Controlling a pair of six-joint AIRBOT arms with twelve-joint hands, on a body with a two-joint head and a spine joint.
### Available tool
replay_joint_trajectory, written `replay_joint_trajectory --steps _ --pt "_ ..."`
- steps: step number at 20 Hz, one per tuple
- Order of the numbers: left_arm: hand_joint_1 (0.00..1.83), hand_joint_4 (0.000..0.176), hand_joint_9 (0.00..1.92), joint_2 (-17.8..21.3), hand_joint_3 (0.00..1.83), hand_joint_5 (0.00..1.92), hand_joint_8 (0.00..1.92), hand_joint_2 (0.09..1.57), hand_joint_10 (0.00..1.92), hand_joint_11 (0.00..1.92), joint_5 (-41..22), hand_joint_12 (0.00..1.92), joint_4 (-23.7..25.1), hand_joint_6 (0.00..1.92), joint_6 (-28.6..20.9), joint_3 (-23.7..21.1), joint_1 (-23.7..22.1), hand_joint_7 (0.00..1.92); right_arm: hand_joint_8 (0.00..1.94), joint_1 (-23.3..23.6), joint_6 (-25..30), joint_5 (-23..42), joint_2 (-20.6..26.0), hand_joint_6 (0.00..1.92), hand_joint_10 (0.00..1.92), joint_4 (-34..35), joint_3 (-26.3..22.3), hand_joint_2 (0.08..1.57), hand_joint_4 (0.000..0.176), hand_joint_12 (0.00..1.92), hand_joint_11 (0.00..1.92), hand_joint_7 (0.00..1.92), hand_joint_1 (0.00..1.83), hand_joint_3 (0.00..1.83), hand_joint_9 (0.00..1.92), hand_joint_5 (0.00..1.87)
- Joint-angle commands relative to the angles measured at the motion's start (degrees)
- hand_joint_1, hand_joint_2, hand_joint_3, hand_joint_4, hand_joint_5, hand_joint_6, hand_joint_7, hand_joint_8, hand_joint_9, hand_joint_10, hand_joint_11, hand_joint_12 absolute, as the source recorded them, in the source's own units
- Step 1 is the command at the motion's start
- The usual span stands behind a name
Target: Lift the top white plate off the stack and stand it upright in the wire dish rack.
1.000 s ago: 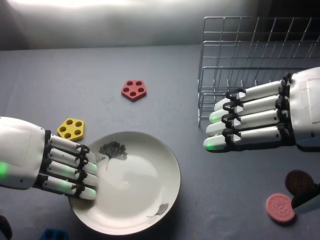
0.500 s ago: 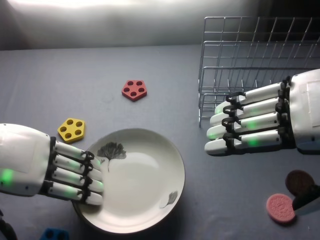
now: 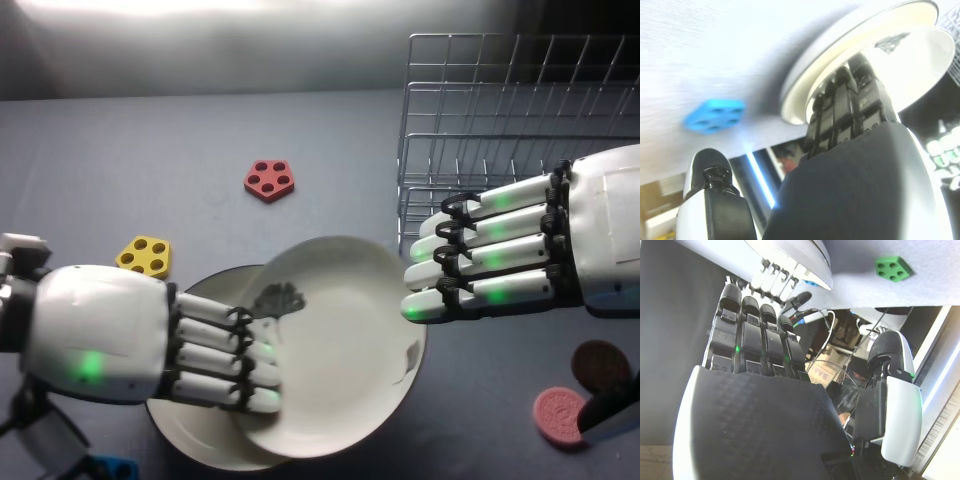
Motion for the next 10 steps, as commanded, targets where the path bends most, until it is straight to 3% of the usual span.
replay_joint_trajectory --steps 1,10 --pt "0.34 0.000 0.11 -0.9 0.00 0.08 0.00 0.95 0.00 0.00 -0.4 0.41 -2.0 0.00 0.1 -0.8 -0.5 0.10 0.00 0.4 -0.1 3.1 0.4 0.00 0.00 3.7 -0.2 1.01 0.000 0.23 0.09 0.10 0.44 0.00 0.13 0.07" --pt "0.32 0.000 0.10 -1.7 0.00 0.05 0.00 0.97 0.00 0.00 0.7 0.41 -3.4 0.00 0.1 -1.0 -0.1 0.08 0.00 0.8 -4.3 1.0 -1.7 0.00 0.00 7.8 0.9 1.00 0.000 0.21 0.03 0.01 0.44 0.00 0.06 0.00"
